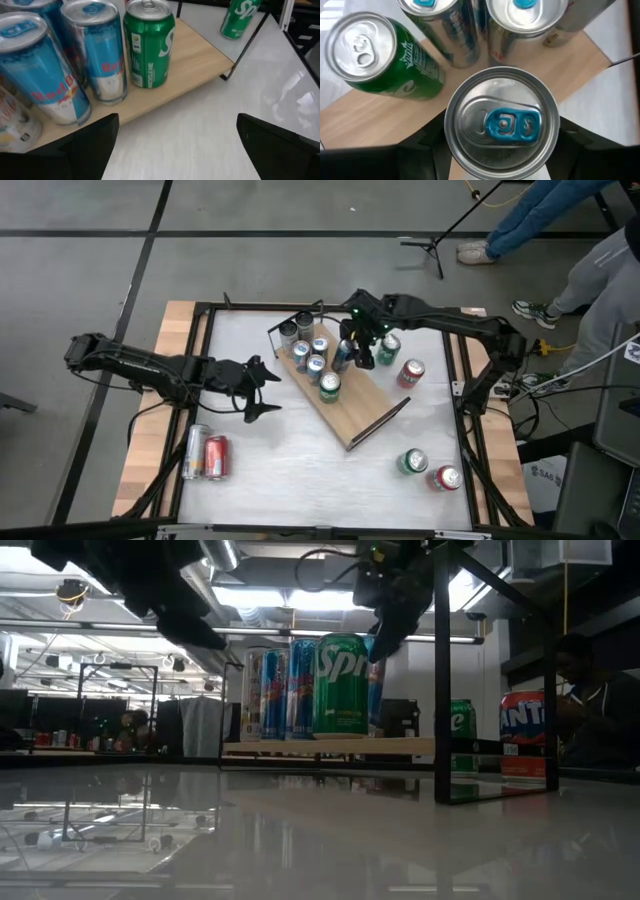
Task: Place canned beverage on shelf
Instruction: Put the blue soda can on the shelf aligned with the other blue soda
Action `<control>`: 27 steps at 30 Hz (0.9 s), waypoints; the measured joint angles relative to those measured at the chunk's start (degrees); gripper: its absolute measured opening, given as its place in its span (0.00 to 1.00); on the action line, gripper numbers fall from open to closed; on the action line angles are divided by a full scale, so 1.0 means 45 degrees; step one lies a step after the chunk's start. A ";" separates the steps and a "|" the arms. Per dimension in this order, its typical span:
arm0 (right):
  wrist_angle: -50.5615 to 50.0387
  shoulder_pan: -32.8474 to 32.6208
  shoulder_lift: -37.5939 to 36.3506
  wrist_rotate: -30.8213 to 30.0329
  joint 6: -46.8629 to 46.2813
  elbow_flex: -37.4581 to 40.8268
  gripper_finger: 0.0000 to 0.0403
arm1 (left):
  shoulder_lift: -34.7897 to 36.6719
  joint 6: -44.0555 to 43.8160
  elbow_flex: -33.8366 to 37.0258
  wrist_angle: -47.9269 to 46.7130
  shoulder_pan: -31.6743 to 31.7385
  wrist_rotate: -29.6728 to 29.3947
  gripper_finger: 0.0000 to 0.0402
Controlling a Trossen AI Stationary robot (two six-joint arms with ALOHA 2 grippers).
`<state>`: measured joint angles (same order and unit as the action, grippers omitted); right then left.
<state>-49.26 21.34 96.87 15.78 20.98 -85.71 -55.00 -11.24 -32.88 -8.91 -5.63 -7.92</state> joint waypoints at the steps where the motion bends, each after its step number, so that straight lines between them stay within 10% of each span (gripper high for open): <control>1: 0.0012 0.0000 0.0082 0.0027 -0.0001 0.0000 0.55 | -0.0003 -0.0045 0.0024 0.0037 0.0000 0.0003 0.98; 27: 0.0581 -0.1252 0.0688 -0.1372 0.0441 0.0000 0.55 | -0.0049 -0.0064 0.0076 0.0150 0.0000 -0.0010 0.98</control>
<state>-46.65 15.71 99.96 9.61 22.96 -85.71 -55.22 -11.53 -32.53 -8.23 -5.63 -7.97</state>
